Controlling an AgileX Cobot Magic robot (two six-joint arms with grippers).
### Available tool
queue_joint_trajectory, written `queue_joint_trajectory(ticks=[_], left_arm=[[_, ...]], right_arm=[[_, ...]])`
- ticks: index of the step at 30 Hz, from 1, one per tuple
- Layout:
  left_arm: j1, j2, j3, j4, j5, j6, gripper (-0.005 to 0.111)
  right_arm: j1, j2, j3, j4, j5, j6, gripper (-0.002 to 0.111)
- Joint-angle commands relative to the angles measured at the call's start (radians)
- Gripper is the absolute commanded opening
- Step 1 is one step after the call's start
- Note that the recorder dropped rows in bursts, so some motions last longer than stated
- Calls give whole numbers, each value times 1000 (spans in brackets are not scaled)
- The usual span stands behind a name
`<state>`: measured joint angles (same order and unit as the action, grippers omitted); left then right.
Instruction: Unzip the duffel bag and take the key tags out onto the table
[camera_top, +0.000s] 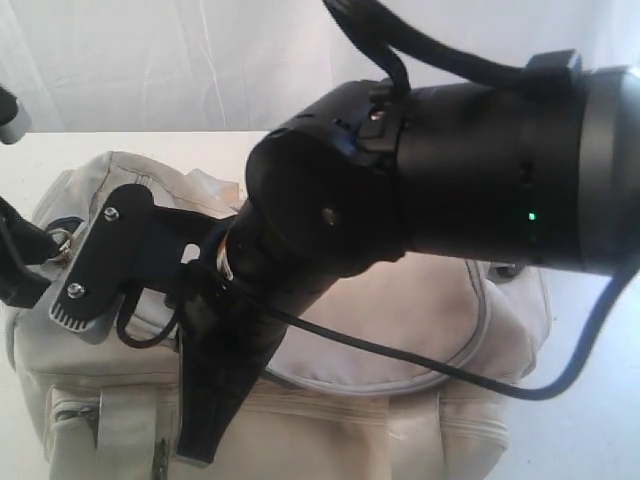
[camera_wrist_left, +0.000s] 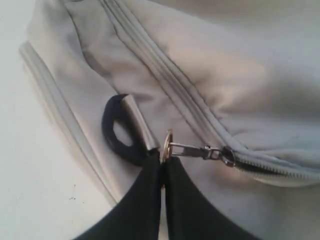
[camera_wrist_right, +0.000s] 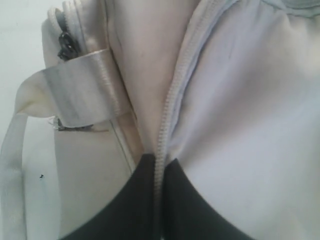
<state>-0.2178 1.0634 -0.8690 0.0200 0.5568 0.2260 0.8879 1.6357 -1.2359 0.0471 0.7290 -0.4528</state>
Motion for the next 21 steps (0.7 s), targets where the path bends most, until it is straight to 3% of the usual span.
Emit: queue_joint_trajectory(ticks=[1, 8, 21], left_arm=[[23, 81, -72, -28, -10, 61, 0], [58, 231, -223, -56, 41, 128, 0], [58, 417, -450, -56, 58, 191, 0]], right_arm=[[1, -20, 76, -4, 32, 13, 0], [1, -20, 136, 0, -31, 36, 0], [1, -20, 144, 5, -42, 54, 0]])
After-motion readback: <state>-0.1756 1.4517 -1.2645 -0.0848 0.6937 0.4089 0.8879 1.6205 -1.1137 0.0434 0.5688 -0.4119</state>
